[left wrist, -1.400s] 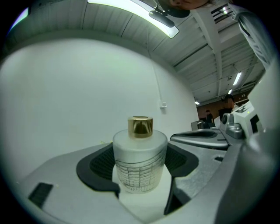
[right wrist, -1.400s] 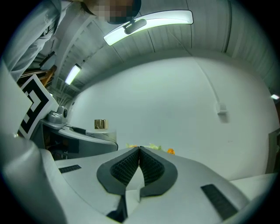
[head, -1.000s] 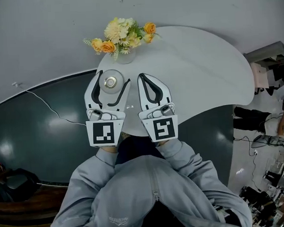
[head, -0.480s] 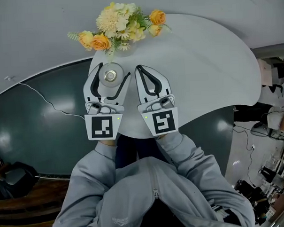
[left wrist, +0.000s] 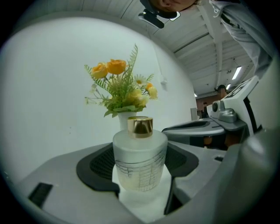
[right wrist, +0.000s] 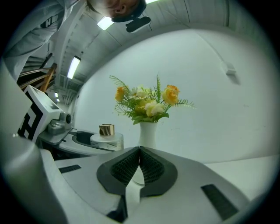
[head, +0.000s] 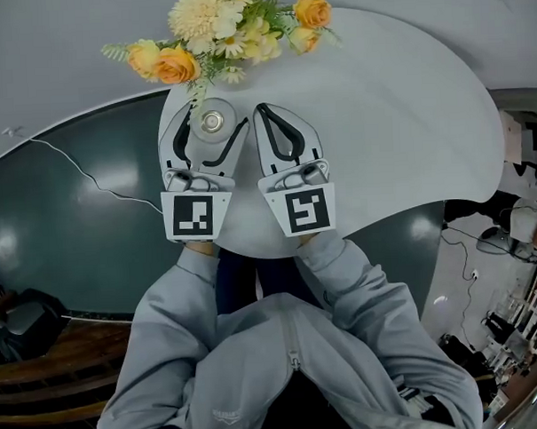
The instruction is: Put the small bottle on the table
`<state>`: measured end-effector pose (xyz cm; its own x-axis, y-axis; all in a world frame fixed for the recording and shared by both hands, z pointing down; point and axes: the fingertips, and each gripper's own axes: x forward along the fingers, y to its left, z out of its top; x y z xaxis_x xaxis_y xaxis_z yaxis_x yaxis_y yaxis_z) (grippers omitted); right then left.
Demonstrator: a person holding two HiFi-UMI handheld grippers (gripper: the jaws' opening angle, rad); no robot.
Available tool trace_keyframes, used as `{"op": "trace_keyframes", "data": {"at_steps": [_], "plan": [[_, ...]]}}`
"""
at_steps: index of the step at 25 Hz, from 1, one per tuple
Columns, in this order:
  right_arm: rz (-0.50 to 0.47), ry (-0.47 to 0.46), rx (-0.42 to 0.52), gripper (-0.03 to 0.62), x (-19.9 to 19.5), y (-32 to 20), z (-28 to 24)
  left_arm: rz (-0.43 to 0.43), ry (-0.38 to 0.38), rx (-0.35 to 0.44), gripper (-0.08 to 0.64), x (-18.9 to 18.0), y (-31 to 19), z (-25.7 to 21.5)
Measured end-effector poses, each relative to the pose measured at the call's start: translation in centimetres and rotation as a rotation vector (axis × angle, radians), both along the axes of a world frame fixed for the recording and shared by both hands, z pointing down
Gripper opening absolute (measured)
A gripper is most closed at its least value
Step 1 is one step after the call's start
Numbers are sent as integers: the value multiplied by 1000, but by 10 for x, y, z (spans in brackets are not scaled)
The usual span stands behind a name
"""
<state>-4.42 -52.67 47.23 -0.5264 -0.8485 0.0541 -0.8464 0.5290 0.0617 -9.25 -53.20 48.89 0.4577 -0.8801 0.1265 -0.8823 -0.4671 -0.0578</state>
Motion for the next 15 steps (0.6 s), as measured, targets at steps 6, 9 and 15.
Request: {"op": "trace_keyframes", "data": {"at_steps": [6, 9, 15], "plan": [[-6, 13, -27, 26, 1, -11, 23, 2, -11, -45, 331, 5, -12, 29], [-4, 17, -48, 26, 3, -15, 33, 14, -40, -88, 331, 9, -14, 45], [-4, 23, -70, 26, 4, -21, 46, 7, -71, -144, 331, 9, -16, 68]]}}
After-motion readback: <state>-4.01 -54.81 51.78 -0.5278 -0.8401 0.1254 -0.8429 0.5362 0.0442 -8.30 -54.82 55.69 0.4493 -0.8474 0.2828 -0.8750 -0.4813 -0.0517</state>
